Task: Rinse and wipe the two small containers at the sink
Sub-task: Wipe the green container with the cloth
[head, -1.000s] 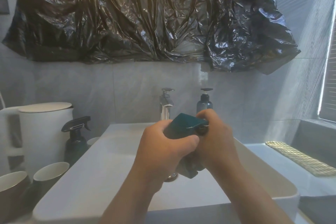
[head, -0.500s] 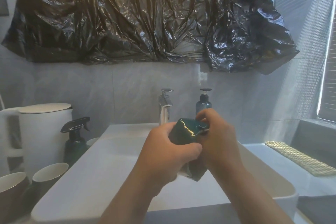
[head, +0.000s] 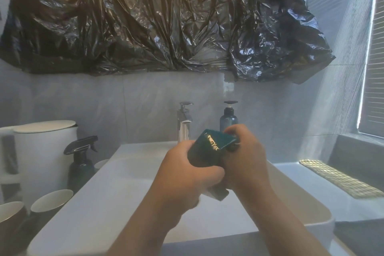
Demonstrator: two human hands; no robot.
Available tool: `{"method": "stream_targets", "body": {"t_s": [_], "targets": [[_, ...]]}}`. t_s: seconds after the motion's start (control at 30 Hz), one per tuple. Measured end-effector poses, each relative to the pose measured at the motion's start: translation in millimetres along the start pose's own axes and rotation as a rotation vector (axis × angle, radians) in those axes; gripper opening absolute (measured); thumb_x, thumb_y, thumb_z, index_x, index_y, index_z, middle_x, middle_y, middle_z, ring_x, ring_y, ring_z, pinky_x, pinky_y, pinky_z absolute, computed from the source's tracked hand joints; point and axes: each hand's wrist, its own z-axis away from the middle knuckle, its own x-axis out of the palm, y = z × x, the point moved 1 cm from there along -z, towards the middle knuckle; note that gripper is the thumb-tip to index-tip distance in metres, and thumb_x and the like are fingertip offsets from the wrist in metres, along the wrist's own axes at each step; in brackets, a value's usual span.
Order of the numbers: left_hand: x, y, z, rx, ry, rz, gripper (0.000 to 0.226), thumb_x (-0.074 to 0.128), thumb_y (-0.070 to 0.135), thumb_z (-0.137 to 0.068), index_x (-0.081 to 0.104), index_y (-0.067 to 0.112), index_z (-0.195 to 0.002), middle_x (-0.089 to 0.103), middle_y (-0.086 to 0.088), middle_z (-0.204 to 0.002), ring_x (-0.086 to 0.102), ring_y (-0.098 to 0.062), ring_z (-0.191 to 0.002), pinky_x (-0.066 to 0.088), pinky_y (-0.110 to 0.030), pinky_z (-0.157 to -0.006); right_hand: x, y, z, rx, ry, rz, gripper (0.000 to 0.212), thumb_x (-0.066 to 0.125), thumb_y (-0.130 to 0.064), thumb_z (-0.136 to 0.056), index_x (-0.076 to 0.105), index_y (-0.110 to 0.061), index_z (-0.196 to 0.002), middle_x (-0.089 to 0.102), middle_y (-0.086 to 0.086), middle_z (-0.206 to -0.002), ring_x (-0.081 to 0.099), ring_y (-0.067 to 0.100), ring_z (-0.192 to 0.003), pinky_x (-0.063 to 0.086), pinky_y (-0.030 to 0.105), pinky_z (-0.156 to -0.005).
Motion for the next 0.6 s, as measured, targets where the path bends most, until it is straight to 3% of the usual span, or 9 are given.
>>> {"method": "stream_targets", "body": {"t_s": [0.07,0.17,0.27,0.33,0.43,0.47,0.53,0.57,0.6], "targets": [[-0.4,-2.9,-0.4,-0.005,0.033,0.067,0.031,0.063,0.005,-0.056,0.068,0.01,-0.087,0.056,-0.016,-0.071,0.05,-0.029,-0.064,0.037,-0.047,-0.063,0.8,-2.0,2.3,-0.022,0.016,-0.006,0.02,0.069,-0.015,-0.079,0.055,-0.029,-0.082,0.065,-0.011,-0.067,0.062,0.006,-0.062,0.047,0.025,-0.052],[3.8,-1.7,1.7,0.051,0.103,0.169,0.034,0.063,0.003,-0.056,0.071,0.014,-0.087,0.057,-0.023,-0.076,0.048,-0.027,-0.067,0.034,-0.047,-0.065,4.5,-0.8,-0.3,0.033,0.055,-0.112,0.01,0.065,-0.022,-0.076,0.057,-0.025,-0.081,0.064,-0.012,-0.063,0.059,0.007,-0.06,0.042,0.021,-0.051],[7.8,-1.2,3.8,0.125,0.131,0.261,0.04,0.068,0.006,-0.058,0.073,0.018,-0.096,0.063,-0.029,-0.088,0.052,-0.029,-0.07,0.037,-0.048,-0.065,10.9,0.6,-3.1,0.152,0.004,-0.282,0.01,0.063,-0.019,-0.078,0.054,-0.018,-0.073,0.058,-0.008,-0.059,0.05,0.015,-0.055,0.04,0.026,-0.052],[7.7,-4.1,3.5,0.154,0.12,0.257,0.046,0.073,0.013,-0.057,0.073,0.023,-0.102,0.063,-0.031,-0.096,0.056,-0.03,-0.071,0.039,-0.051,-0.066,12.0,-1.4,-3.2,0.224,-0.039,-0.331,0.006,0.063,-0.018,-0.079,0.06,-0.013,-0.081,0.064,0.001,-0.066,0.054,0.018,-0.058,0.043,0.026,-0.051],[7.5,-8.3,4.2,0.183,0.115,0.205,0.051,0.078,0.015,-0.056,0.073,0.027,-0.105,0.07,-0.021,-0.093,0.065,-0.029,-0.077,0.053,-0.062,-0.064,7.4,-3.2,-3.6,0.297,-0.085,-0.357,0.01,0.063,-0.014,-0.08,0.056,-0.014,-0.072,0.06,-0.001,-0.059,0.05,0.018,-0.053,0.038,0.02,-0.043],[8.7,-9.2,5.1,0.206,0.119,0.162,0.053,0.079,0.011,-0.057,0.073,0.03,-0.107,0.074,-0.012,-0.092,0.07,-0.025,-0.082,0.058,-0.062,-0.07,6.4,-4.8,-3.1,0.32,-0.105,-0.396,0.015,0.062,-0.011,-0.08,0.055,-0.014,-0.067,0.058,0.0,-0.057,0.048,0.019,-0.053,0.039,0.021,-0.044],[12.6,-11.1,6.7,0.271,0.135,0.039,0.06,0.081,0.01,-0.058,0.07,0.039,-0.109,0.077,0.0,-0.096,0.074,-0.023,-0.091,0.061,-0.053,-0.08,7.3,-6.1,-0.8,0.403,-0.158,-0.596,0.017,0.057,-0.007,-0.089,0.061,-0.012,-0.074,0.07,0.015,-0.077,0.053,0.024,-0.06,0.055,0.033,-0.061],[14.0,-12.2,7.2,0.299,0.145,-0.006,0.062,0.081,0.011,-0.058,0.069,0.043,-0.11,0.077,0.003,-0.097,0.074,-0.022,-0.092,0.061,-0.05,-0.082,8.8,-7.6,2.5,0.464,-0.203,-0.701,0.019,0.051,-0.006,-0.096,0.066,-0.011,-0.086,0.073,0.024,-0.099,0.072,0.029,-0.081,0.058,0.042,-0.078],[14.5,-12.3,7.4,0.322,0.161,-0.028,0.062,0.082,0.012,-0.057,0.069,0.044,-0.11,0.077,0.004,-0.096,0.074,-0.022,-0.091,0.061,-0.049,-0.082,11.2,-7.5,4.9,0.507,-0.251,-0.774,0.022,0.046,-0.004,-0.1,0.067,-0.008,-0.098,0.072,0.025,-0.109,0.056,0.018,-0.102,0.057,0.043,-0.084]]}}
